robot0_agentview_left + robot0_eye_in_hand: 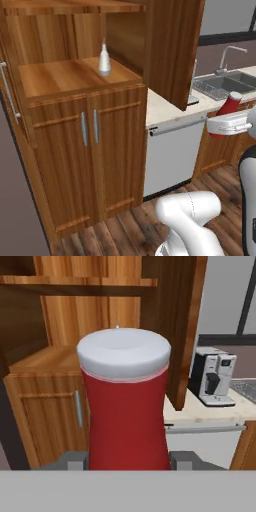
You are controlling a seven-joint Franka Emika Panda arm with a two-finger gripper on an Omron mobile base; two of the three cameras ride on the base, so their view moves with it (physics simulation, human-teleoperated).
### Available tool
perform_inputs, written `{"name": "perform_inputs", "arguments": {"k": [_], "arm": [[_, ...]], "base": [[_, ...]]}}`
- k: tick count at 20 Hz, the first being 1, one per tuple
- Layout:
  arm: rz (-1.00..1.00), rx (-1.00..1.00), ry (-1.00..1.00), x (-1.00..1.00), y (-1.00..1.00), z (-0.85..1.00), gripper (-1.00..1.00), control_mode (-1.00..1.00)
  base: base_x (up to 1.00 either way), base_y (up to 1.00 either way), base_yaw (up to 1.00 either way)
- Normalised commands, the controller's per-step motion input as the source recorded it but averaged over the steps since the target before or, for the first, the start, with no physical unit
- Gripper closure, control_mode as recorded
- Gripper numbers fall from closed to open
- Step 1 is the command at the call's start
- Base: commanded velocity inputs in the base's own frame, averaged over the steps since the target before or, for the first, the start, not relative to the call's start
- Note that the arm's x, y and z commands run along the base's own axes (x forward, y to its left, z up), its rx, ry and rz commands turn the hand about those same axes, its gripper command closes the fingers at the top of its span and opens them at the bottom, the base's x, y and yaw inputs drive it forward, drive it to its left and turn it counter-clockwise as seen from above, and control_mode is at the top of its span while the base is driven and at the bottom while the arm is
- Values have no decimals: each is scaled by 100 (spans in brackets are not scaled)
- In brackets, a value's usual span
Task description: Take 2 condiments from the cabinet and move them on the counter near the stove.Make sure the condiments are lined up with each other, next to each other.
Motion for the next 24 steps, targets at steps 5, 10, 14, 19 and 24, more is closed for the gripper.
{"name": "perform_inputs", "arguments": {"k": [5,10,14,19,24], "arm": [[0,0,0,0,0,0,100,100],[0,0,0,0,0,0,100,100],[0,0,0,0,0,0,100,100],[0,0,0,0,0,0,100,100],[0,0,0,0,0,0,100,100]], "base": [[-51,-12,-32],[-47,-5,-42],[-22,0,-45],[-16,0,-45],[-15,0,-44]]}}
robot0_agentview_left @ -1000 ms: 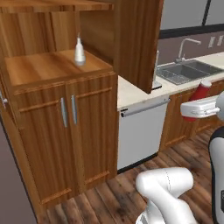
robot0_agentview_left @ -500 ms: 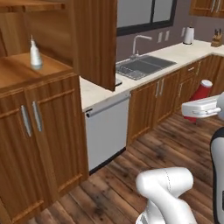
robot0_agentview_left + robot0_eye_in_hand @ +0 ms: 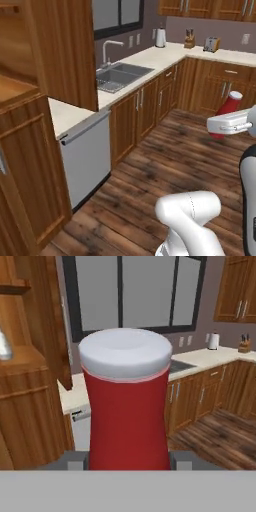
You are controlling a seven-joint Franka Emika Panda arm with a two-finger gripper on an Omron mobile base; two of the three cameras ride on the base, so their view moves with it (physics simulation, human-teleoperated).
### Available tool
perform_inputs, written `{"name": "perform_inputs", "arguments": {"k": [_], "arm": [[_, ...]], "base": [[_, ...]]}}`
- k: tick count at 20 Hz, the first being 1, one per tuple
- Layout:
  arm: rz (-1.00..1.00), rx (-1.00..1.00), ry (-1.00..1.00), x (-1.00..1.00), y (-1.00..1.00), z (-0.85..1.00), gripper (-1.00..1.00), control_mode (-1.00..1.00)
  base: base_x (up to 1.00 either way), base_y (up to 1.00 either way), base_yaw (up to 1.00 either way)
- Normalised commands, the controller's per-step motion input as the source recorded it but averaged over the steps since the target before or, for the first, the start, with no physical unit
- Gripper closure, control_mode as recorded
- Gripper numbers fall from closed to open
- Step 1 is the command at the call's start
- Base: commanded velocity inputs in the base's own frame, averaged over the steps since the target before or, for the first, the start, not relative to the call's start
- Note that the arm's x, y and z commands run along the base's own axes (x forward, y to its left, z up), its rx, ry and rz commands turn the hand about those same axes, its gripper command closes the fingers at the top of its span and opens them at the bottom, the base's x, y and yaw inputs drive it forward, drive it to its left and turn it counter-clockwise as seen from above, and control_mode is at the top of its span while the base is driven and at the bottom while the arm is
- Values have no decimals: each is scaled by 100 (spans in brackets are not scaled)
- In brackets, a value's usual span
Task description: Take 2 condiments from the cabinet and move them on the counter near the stove.Make sure the condiments are lined up with each other, next to each other.
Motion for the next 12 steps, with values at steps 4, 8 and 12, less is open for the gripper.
{"name": "perform_inputs", "arguments": {"k": [4,8,12], "arm": [[0,0,0,0,0,0,100,100],[0,0,0,0,0,0,100,100],[0,0,0,0,0,0,100,100]], "base": [[-12,0,-44],[-15,-3,-44],[-8,-2,-42]]}}
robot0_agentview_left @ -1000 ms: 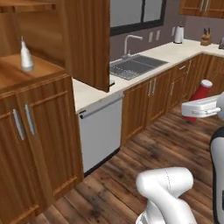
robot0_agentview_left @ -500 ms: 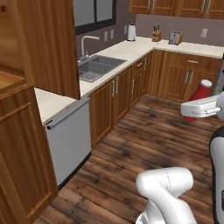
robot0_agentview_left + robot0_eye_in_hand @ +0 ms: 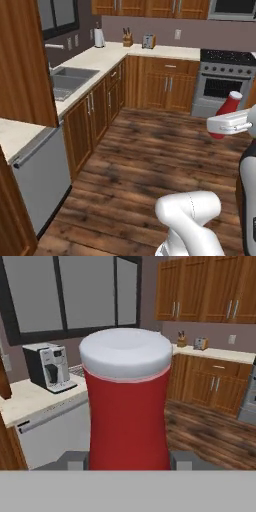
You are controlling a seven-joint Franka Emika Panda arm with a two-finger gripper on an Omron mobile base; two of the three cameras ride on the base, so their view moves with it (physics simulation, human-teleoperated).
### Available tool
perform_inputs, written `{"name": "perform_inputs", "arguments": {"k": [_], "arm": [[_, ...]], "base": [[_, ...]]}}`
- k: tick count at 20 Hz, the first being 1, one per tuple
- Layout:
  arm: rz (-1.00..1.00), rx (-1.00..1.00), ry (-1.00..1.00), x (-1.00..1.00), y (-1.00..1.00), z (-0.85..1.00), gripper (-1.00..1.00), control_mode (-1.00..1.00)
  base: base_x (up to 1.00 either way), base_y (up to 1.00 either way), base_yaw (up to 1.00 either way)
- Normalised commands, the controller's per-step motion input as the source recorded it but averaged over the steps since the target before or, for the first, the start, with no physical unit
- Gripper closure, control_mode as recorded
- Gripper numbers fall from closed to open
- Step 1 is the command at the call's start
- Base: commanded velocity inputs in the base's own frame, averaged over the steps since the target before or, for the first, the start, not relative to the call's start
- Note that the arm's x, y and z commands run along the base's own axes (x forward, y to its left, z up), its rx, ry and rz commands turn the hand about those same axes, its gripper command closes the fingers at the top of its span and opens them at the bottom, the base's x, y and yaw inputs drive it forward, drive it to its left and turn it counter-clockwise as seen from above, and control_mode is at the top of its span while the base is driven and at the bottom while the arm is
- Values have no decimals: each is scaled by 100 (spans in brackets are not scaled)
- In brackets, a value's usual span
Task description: Take 2 condiments from the cabinet and move them on the counter near the stove.Make sure the condiments are lined up with each other, next to each other.
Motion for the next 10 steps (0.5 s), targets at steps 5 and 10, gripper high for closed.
{"name": "perform_inputs", "arguments": {"k": [5,10], "arm": [[0,0,0,0,0,0,100,100],[0,0,0,0,0,0,100,100]], "base": [[0,-1,-38],[43,1,-29]]}}
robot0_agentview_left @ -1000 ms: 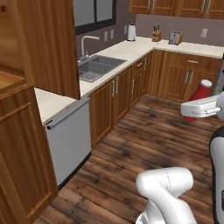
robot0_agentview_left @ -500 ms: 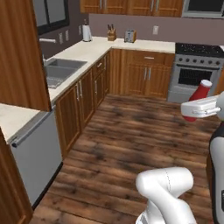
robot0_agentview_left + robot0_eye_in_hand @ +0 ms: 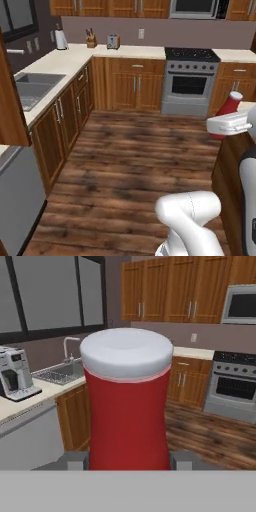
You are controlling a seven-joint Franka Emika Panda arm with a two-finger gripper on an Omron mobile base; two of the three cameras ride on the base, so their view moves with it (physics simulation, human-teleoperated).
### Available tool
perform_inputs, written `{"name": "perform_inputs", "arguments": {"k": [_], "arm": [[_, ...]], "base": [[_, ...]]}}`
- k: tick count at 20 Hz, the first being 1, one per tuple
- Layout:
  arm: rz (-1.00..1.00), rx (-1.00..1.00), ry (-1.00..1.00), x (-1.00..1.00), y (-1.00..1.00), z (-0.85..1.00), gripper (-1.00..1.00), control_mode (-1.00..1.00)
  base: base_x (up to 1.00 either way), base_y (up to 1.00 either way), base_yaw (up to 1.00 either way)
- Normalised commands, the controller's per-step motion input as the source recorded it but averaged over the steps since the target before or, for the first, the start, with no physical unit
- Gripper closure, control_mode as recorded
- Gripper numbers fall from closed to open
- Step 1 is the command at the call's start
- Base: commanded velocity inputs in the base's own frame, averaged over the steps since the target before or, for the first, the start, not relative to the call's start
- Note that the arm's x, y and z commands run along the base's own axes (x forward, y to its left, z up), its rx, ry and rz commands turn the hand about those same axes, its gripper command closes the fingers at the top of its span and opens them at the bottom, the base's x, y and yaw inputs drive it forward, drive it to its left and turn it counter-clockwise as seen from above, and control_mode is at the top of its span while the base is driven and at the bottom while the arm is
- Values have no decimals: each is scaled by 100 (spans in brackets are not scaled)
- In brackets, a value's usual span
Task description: Take 2 condiments from the cabinet and move them on the counter near the stove.Make sure the condiments are lined up with each other, next to each other.
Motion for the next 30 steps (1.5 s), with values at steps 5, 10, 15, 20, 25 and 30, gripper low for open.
{"name": "perform_inputs", "arguments": {"k": [5,10,15,20,25,30], "arm": [[0,0,0,0,0,0,100,100],[0,0,0,0,0,0,100,100],[0,0,0,0,0,0,100,100],[0,0,0,0,0,0,100,100],[0,0,0,0,0,0,100,100],[0,0,0,0,0,0,100,100]], "base": [[71,25,-22],[85,35,-19],[100,31,-19],[100,14,-17],[100,9,-10],[100,22,-3]]}}
